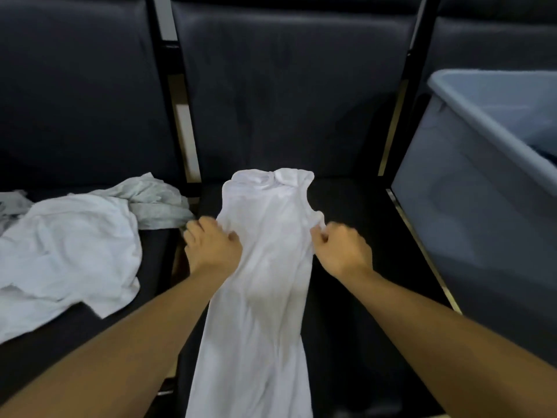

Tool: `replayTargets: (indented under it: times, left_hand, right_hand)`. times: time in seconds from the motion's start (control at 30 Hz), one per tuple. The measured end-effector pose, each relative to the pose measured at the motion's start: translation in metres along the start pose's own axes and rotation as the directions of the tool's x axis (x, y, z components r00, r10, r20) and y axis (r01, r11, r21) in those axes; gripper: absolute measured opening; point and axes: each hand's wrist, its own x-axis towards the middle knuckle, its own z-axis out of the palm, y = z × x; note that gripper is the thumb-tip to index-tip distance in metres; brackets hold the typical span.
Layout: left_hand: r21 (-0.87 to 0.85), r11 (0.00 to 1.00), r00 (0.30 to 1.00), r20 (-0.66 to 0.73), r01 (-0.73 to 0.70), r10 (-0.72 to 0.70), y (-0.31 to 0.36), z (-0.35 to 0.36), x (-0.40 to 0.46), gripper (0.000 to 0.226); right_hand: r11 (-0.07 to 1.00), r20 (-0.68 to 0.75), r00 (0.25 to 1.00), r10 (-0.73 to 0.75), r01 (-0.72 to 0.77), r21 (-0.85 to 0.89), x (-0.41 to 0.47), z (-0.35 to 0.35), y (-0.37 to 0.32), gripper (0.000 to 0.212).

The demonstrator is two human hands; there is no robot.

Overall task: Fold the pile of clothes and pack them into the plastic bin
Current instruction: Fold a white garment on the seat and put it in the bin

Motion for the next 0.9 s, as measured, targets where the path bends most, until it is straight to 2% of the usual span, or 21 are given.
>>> replayTargets:
  times: [0.07, 0.13, 0.2, 0.3, 0.37, 0.47, 0.53, 0.6, 0.7, 0.8, 0.9]
  left_hand:
    - [0.000, 0.998, 0.998, 0.002, 0.062, -0.062, -0.017, -0.013, -0.025, 0.052]
    - [0.008, 0.996, 0.996, 0.018, 0.083, -0.084, -0.031, -0.025, -0.045, 0.057]
    - [0.051, 0.993, 0.984, 0.133, 0.111, -0.117, -0.046, -0.032, -0.060, 0.065]
    - [0.153, 0.986, 0.935, 0.337, 0.062, -0.111, -0.057, -0.040, -0.086, 0.077]
    - [0.160, 0.987, 0.913, 0.402, 0.008, -0.073, -0.057, -0.045, -0.105, 0.070]
    - [0.137, 0.989, 0.907, 0.421, -0.058, -0.005, -0.054, -0.048, -0.130, 0.035]
    - [0.044, 0.999, 0.917, 0.400, -0.025, 0.005, -0.053, -0.049, -0.140, 0.026]
    - [-0.128, 0.985, 0.941, 0.331, 0.118, -0.070, -0.055, -0.052, -0.143, 0.026]
    - [-0.396, 0.880, 0.951, 0.261, 0.263, -0.167, -0.067, -0.063, -0.138, 0.029]
    - [-0.506, 0.797, 0.934, 0.297, 0.330, -0.199, -0.080, -0.073, -0.138, 0.027]
    - [-0.563, 0.727, 0.912, 0.342, 0.392, -0.227, -0.085, -0.071, -0.138, 0.025]
  right_hand:
    - [0.991, 0.161, 0.978, 0.133, -0.130, -0.028, -0.032, -0.003, -0.001, 0.059]
    - [0.983, 0.267, 0.946, 0.181, -0.173, -0.053, -0.060, -0.001, -0.002, 0.068]
    - [0.985, 0.339, 0.926, 0.170, -0.167, -0.038, -0.087, 0.003, -0.005, 0.071]
    - [0.986, 0.393, 0.907, 0.148, -0.168, 0.017, -0.122, 0.012, -0.012, 0.068]
    - [0.979, 0.415, 0.899, 0.138, -0.186, 0.079, -0.138, 0.014, -0.018, 0.062]
    - [0.959, 0.444, 0.888, 0.117, -0.216, 0.181, -0.153, 0.012, -0.018, 0.038]
    - [0.939, 0.415, 0.901, 0.125, -0.243, 0.245, -0.160, 0.012, -0.014, 0.033]
    - [0.889, 0.364, 0.916, 0.167, -0.299, 0.346, -0.163, 0.011, -0.009, 0.030]
    - [0.711, 0.355, 0.897, 0.263, -0.429, 0.557, -0.164, 0.009, 0.000, 0.030]
    - [0.561, 0.361, 0.868, 0.341, -0.496, 0.663, -0.165, 0.007, 0.010, 0.027]
    - [0.509, 0.337, 0.865, 0.372, -0.493, 0.705, -0.165, 0.009, 0.017, 0.034]
